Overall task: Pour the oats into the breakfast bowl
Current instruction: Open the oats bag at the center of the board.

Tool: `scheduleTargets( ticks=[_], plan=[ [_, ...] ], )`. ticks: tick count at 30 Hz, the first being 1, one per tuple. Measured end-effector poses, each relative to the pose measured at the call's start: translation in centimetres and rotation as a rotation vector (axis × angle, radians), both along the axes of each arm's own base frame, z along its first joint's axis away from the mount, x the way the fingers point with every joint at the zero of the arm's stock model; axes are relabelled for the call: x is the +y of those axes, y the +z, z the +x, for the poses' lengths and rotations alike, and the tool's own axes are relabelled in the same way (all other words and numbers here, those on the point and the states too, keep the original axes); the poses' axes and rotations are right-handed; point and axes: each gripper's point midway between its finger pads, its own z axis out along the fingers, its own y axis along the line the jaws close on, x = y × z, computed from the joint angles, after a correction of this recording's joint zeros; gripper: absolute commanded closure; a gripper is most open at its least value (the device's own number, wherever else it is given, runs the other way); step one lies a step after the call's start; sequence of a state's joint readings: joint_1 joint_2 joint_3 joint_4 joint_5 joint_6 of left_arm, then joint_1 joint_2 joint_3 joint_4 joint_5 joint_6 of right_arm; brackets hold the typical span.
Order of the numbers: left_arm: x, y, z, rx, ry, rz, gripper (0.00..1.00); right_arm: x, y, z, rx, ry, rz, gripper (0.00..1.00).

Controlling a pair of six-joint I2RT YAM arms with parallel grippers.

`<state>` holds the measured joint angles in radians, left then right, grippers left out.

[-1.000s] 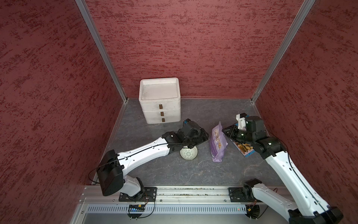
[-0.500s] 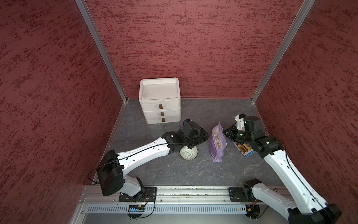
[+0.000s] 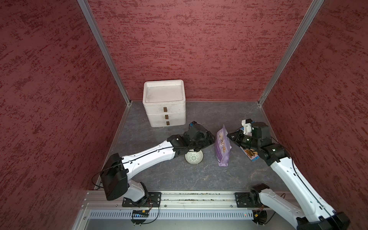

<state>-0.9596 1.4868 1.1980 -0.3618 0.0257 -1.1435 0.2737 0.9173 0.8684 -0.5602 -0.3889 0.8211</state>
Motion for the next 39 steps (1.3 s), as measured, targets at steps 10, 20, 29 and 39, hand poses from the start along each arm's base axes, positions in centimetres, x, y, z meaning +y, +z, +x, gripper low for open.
scheduleTargets(
  ticks=[10, 20, 29, 39],
  plan=[
    [-3.4, 2.2, 2.0, -0.051, -0.017, -0.066, 0.33, 0.4, 0.2, -0.3, -0.003, -0.004, 0.073, 1.0],
    [-5.7, 1.3, 2.9, -0.043, -0.035, -0.083, 0.47, 0.5, 0.0, -0.4, -0.002, -0.004, 0.086, 1.0],
    [-7.0, 1.1, 3.1, -0.031, -0.046, -0.104, 0.57, 0.3, -0.3, -0.7, -0.01, -0.01, 0.094, 1.0],
    [-7.3, 1.3, 2.9, -0.036, -0.036, -0.113, 0.76, 0.3, -0.5, -0.7, -0.008, -0.009, 0.093, 1.0]
  ],
)
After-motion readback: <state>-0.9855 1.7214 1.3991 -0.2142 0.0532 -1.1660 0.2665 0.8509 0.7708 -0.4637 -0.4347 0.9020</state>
